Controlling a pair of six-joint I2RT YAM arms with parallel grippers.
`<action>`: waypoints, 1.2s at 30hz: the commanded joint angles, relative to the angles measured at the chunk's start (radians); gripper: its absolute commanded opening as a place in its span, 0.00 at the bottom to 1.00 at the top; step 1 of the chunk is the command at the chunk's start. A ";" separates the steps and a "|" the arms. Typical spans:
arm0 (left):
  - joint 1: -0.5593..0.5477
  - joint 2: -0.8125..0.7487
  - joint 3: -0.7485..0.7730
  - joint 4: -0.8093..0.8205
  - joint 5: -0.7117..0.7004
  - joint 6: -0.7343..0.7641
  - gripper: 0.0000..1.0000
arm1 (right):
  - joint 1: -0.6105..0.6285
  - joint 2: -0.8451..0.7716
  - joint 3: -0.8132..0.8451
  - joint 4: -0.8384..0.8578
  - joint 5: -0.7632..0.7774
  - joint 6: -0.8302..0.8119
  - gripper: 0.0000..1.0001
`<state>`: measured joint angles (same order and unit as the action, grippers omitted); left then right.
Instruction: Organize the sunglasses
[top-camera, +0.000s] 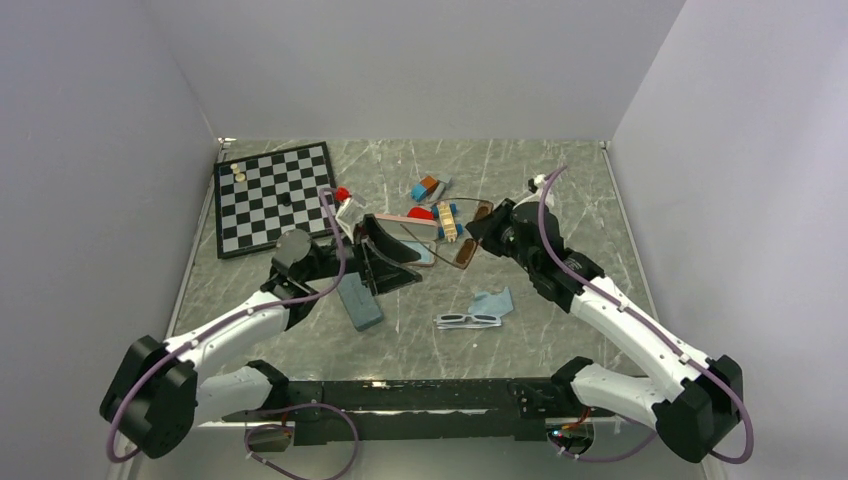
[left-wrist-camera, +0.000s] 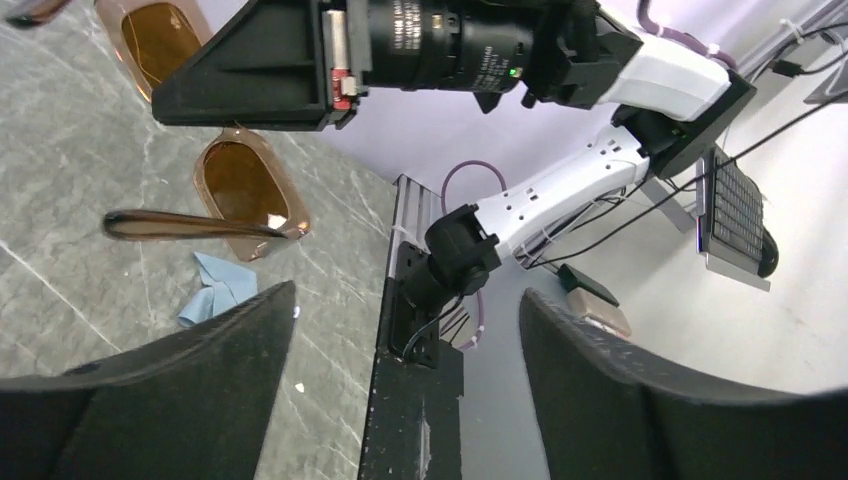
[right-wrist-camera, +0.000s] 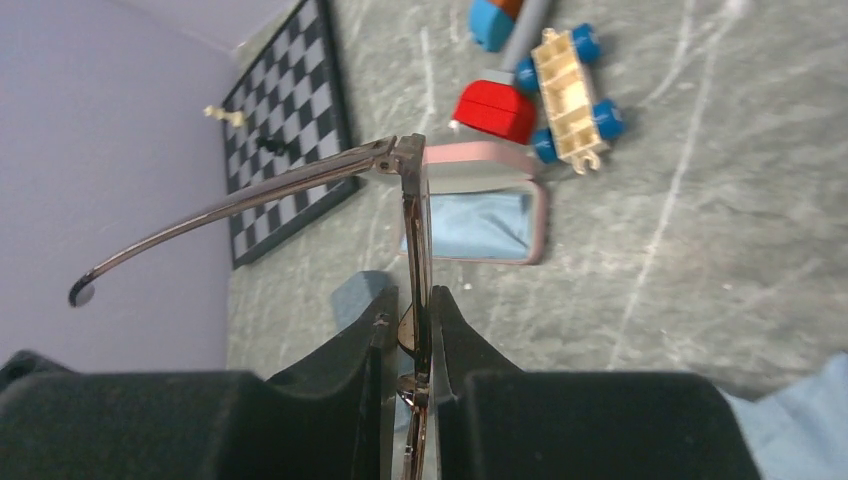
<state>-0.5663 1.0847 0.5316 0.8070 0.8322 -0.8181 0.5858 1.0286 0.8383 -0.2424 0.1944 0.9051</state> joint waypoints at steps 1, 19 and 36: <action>-0.008 0.053 0.081 0.030 0.005 -0.017 0.80 | -0.002 -0.003 0.027 0.212 -0.126 -0.039 0.00; -0.057 0.130 0.249 -0.396 -0.258 0.184 0.10 | -0.001 0.024 0.001 0.352 -0.470 -0.103 0.00; -0.061 0.079 0.226 -0.491 -0.339 0.249 0.18 | -0.002 0.000 0.005 0.272 -0.392 -0.143 0.00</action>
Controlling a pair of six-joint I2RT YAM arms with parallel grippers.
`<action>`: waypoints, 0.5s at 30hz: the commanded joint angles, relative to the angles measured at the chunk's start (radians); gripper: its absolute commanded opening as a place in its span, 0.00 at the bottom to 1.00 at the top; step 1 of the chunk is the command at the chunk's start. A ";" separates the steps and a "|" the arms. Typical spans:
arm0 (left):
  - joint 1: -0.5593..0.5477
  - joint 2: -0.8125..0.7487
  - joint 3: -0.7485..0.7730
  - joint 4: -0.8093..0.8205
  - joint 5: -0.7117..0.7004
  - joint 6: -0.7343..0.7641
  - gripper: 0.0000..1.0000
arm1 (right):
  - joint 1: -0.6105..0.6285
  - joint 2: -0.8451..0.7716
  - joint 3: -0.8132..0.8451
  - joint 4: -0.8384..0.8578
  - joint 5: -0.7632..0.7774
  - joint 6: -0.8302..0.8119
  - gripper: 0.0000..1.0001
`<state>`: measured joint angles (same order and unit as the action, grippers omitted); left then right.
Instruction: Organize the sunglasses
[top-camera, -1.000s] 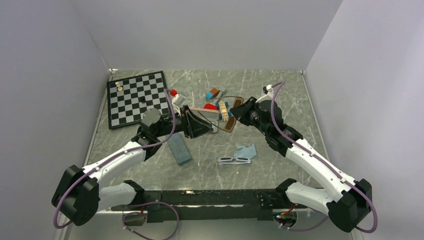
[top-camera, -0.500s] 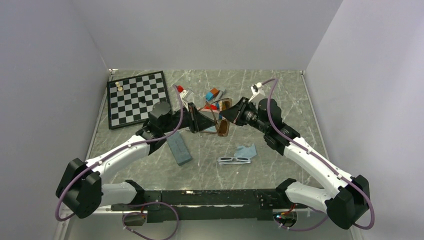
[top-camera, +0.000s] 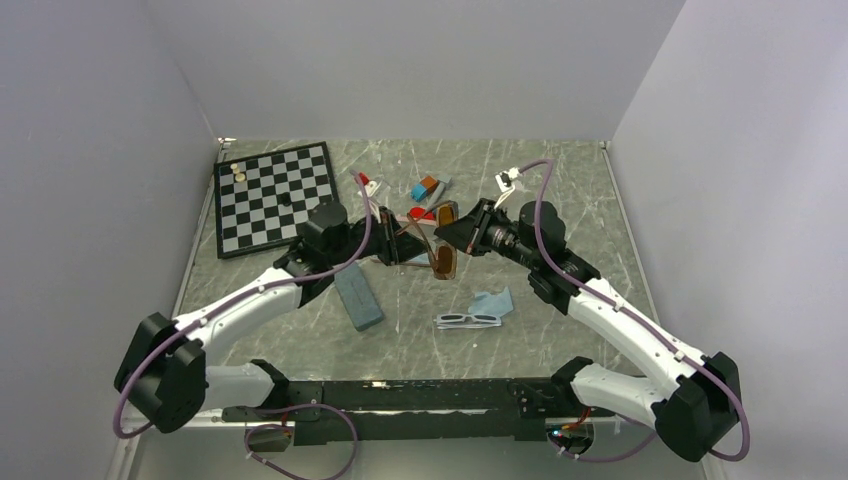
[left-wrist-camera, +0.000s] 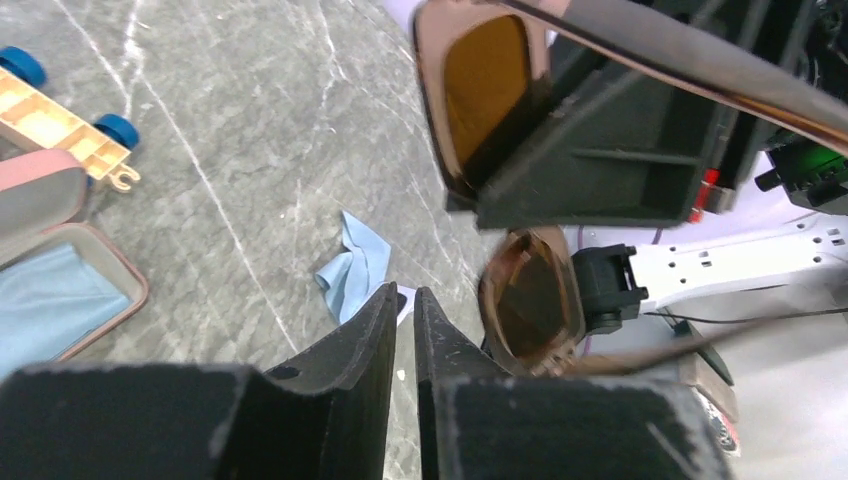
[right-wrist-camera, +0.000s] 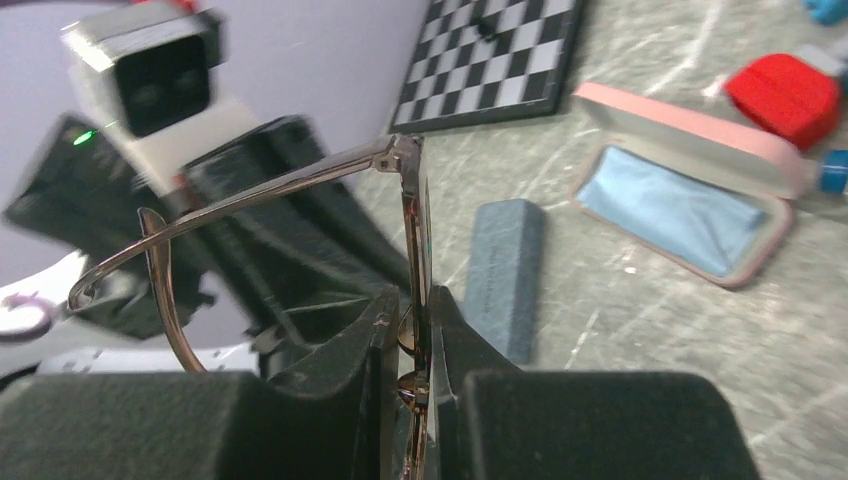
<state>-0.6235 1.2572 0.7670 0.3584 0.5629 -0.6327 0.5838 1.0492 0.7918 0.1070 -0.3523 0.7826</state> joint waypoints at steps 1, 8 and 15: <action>-0.006 -0.112 -0.023 -0.048 -0.068 0.082 0.19 | 0.000 -0.018 0.056 -0.082 0.175 -0.022 0.00; -0.036 -0.278 -0.134 -0.041 -0.075 0.109 0.17 | -0.002 0.023 0.104 -0.167 0.279 -0.027 0.00; -0.056 -0.268 -0.133 0.144 -0.014 0.041 0.24 | -0.001 0.075 0.099 -0.076 0.131 -0.024 0.00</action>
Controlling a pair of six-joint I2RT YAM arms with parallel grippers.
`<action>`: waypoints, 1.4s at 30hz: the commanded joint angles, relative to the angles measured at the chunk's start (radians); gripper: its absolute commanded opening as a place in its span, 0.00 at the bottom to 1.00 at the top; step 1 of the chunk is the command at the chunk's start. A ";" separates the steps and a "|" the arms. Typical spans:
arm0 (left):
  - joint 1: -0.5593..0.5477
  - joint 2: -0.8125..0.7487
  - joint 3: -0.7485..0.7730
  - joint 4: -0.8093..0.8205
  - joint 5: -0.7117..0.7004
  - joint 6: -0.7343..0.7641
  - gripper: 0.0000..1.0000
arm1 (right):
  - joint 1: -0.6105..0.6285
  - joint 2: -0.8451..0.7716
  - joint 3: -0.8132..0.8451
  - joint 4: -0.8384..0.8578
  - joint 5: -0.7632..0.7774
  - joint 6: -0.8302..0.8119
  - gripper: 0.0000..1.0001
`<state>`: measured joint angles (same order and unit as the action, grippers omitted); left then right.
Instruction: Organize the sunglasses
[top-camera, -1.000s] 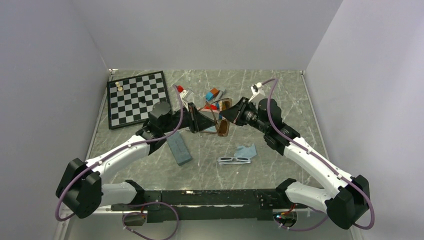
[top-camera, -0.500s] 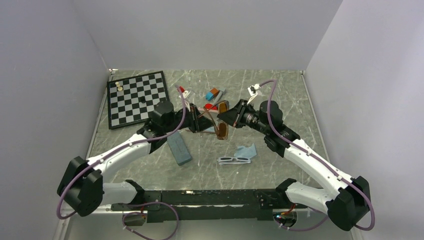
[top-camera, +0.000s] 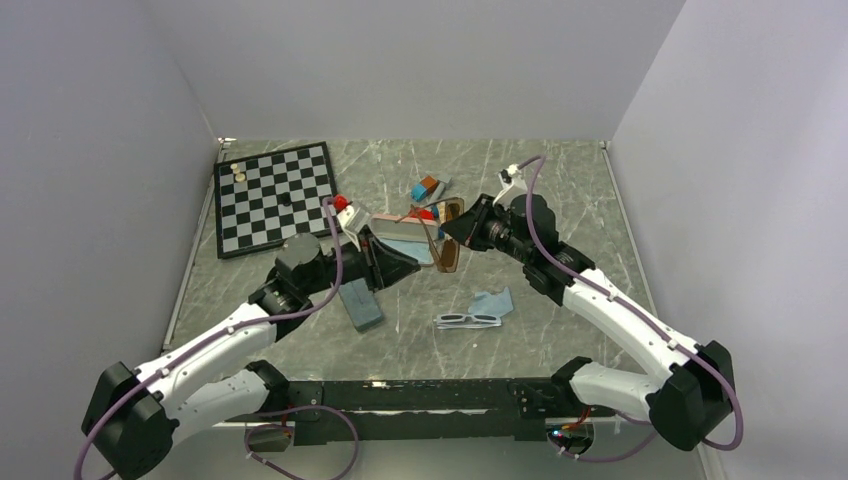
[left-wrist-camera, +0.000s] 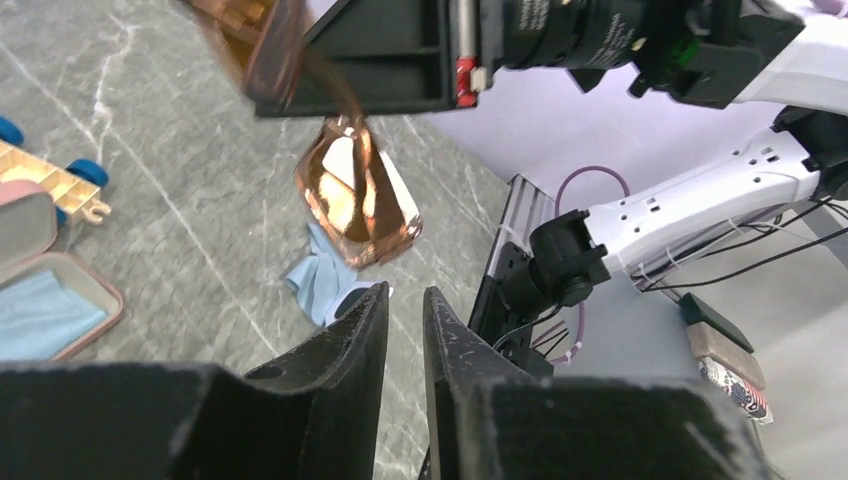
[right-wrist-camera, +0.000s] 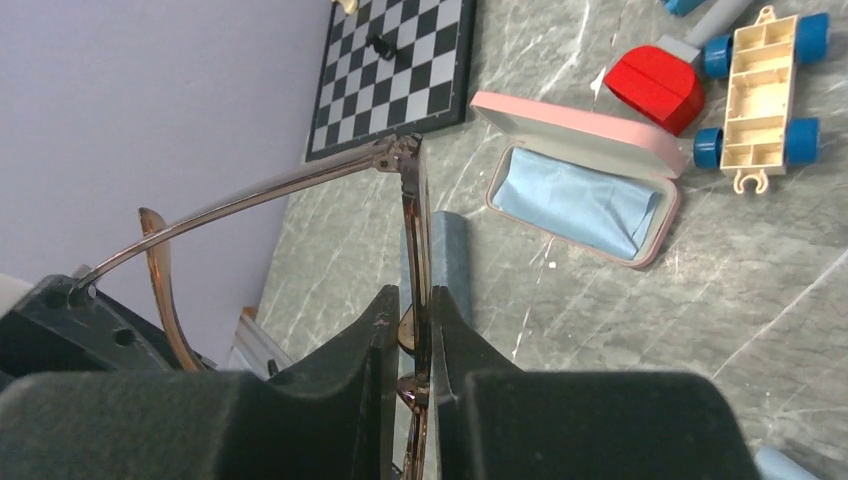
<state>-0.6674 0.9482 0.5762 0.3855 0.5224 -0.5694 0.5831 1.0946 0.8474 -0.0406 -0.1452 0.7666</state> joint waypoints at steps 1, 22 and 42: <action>-0.014 0.065 0.082 0.099 0.010 -0.024 0.25 | -0.001 0.036 0.040 0.081 -0.093 -0.008 0.00; -0.020 0.227 0.197 -0.034 -0.114 0.007 0.20 | -0.002 0.012 -0.006 0.208 -0.229 -0.021 0.00; -0.017 0.061 0.306 -0.319 -0.312 0.131 0.72 | 0.004 0.015 0.114 -0.162 -0.075 -0.381 0.00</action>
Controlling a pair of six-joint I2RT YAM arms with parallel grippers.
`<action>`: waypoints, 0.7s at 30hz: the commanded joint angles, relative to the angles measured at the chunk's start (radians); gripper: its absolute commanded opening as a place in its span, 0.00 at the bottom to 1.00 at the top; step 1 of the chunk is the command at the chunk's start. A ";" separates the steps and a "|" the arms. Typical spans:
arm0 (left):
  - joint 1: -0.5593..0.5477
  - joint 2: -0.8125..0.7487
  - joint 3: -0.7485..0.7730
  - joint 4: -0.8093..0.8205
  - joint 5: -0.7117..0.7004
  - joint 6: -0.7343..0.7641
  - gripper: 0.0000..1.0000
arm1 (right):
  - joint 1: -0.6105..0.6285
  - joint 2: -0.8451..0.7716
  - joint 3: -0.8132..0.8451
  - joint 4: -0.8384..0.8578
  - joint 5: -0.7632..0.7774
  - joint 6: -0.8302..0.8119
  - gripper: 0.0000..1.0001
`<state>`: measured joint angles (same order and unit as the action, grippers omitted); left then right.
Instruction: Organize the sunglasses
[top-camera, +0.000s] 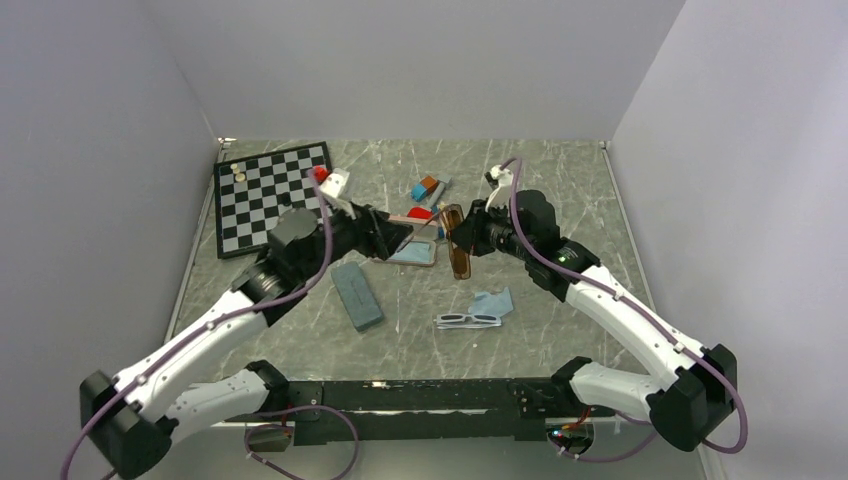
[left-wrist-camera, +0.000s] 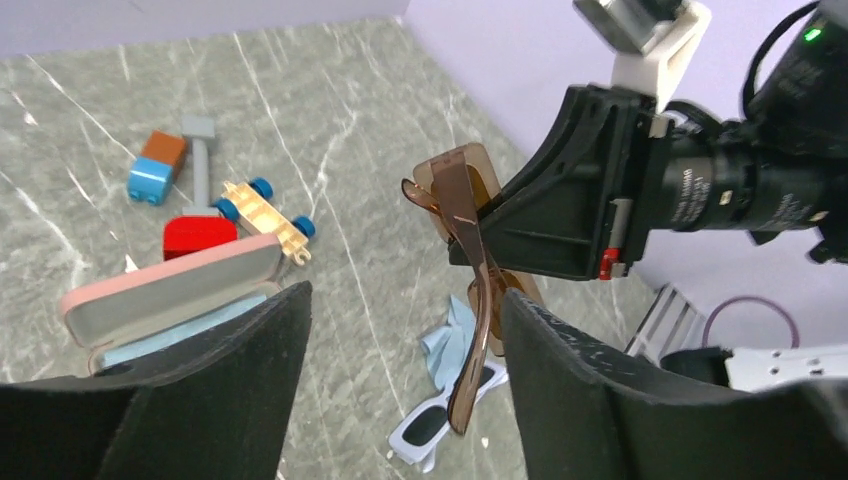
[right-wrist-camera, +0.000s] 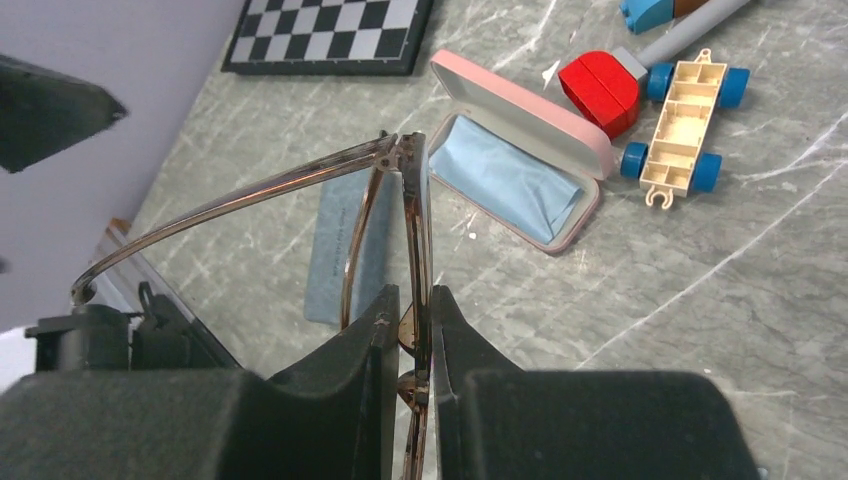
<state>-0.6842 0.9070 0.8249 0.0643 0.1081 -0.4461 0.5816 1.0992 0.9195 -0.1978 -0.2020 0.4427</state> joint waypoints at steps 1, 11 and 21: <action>0.000 0.128 0.070 0.007 0.125 0.005 0.68 | 0.006 0.016 0.040 0.004 -0.018 -0.052 0.00; 0.000 0.256 0.083 0.085 0.264 -0.057 0.37 | 0.008 0.041 0.021 0.119 -0.030 0.036 0.00; -0.008 0.247 0.079 0.072 0.200 -0.085 0.41 | 0.016 0.031 0.006 0.180 0.030 0.112 0.00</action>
<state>-0.6834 1.1675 0.8749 0.0883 0.3172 -0.4938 0.5892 1.1465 0.9195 -0.1493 -0.2077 0.4854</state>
